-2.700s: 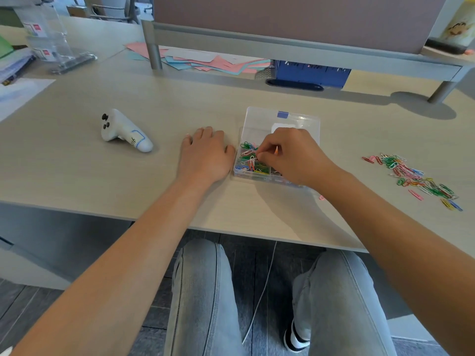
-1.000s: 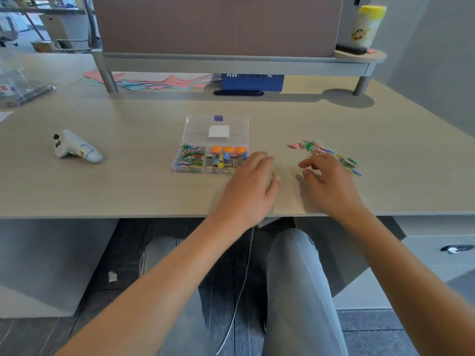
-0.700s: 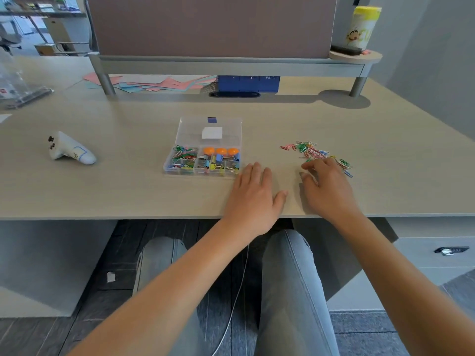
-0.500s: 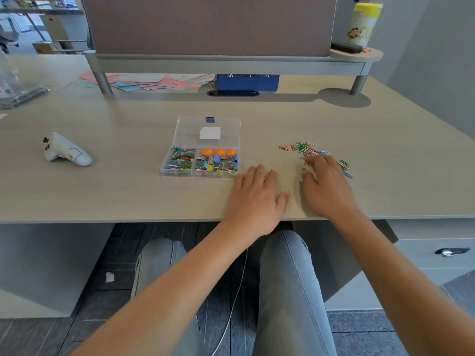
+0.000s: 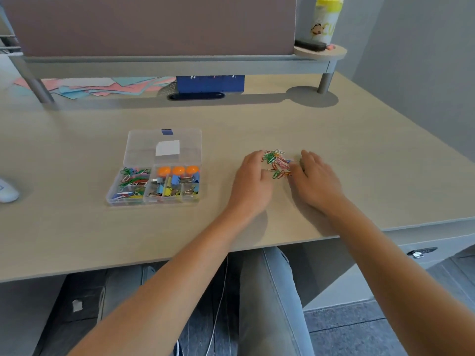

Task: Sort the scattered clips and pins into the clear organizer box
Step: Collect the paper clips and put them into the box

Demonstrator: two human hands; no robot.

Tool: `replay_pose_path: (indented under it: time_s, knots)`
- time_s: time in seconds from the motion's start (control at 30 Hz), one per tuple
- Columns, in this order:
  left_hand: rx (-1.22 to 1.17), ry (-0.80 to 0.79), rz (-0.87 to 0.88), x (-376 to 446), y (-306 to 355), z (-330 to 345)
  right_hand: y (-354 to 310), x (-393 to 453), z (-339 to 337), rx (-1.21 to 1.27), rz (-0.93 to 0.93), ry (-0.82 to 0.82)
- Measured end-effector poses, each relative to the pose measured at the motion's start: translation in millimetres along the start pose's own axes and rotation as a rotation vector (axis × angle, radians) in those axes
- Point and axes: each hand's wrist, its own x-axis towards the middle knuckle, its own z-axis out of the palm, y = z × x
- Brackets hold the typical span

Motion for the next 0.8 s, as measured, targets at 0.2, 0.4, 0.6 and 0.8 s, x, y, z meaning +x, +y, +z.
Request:
replay_pose_path:
  time_s: [0.2,0.4,0.6,0.8]
  knots:
    - [-0.172,0.235,-0.084,8,-19,-30,-41,37,4,0.026,-0.249,-0.156]
    - [-0.176,0.278,-0.119,8,-34,-47,-51,43,8,0.167,-0.573,-0.34]
    - [0.011,0.15,-0.118,8,-39,-37,-33,9,6,0.138,-0.686,-0.38]
    - [0.431,-0.091,-0.049,6,-32,-24,-7,-8,-3,0.481,-0.319,-0.003]
